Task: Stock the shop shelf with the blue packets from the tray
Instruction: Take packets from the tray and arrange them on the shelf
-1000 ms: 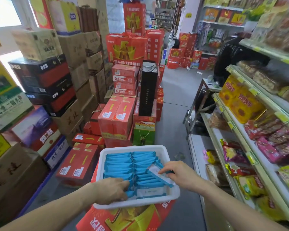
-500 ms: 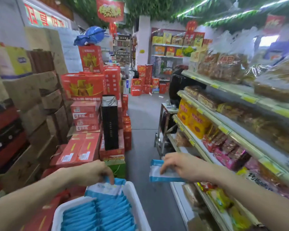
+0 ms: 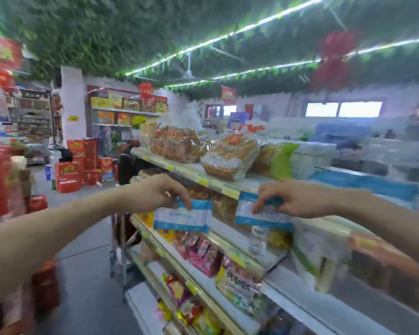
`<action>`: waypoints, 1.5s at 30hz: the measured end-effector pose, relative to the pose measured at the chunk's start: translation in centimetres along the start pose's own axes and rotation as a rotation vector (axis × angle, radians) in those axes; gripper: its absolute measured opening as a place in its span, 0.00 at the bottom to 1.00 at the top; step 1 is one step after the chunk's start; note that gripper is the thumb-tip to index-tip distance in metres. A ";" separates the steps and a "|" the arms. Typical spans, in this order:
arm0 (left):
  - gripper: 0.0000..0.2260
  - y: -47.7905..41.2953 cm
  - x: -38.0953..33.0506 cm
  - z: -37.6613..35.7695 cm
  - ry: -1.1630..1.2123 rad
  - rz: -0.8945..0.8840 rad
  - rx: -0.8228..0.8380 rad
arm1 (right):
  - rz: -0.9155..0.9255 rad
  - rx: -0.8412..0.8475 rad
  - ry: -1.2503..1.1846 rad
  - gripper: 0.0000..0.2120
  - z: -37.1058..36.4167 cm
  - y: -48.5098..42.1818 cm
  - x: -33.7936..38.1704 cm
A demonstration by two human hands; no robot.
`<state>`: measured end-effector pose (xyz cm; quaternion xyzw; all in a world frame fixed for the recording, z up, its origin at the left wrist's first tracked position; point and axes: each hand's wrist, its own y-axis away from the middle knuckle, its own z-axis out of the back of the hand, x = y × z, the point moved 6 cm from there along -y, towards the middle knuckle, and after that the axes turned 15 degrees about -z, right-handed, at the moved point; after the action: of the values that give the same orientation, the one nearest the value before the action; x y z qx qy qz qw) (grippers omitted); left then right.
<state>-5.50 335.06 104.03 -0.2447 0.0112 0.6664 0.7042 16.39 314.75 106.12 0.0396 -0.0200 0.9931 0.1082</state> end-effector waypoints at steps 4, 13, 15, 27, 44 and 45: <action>0.12 -11.7 -5.0 -1.2 0.068 -0.130 -0.059 | -0.207 -0.127 -0.010 0.25 4.5 4.4 -9.9; 0.12 -27.5 -8.6 -6.9 0.077 -0.286 -0.045 | -0.520 -0.152 0.024 0.23 5.0 10.0 -25.5; 0.12 -29.5 -8.7 -7.5 0.125 -0.291 -0.040 | -0.547 -0.156 0.009 0.24 5.0 10.4 -27.8; 0.17 -36.1 -4.9 -5.6 0.095 -0.312 -0.087 | -0.548 -0.028 0.096 0.17 3.2 8.6 -33.8; 0.16 -43.1 -3.8 -11.1 0.249 -0.551 0.111 | -0.688 -0.193 0.448 0.34 1.4 11.8 -33.2; 0.16 -43.9 -4.4 -11.6 0.255 -0.570 0.124 | -0.703 -0.222 0.421 0.35 1.5 12.4 -33.1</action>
<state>39.05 327.11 109.76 -0.2761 0.0708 0.4044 0.8690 46.07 295.54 104.43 -0.1718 -0.0896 0.8740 0.4456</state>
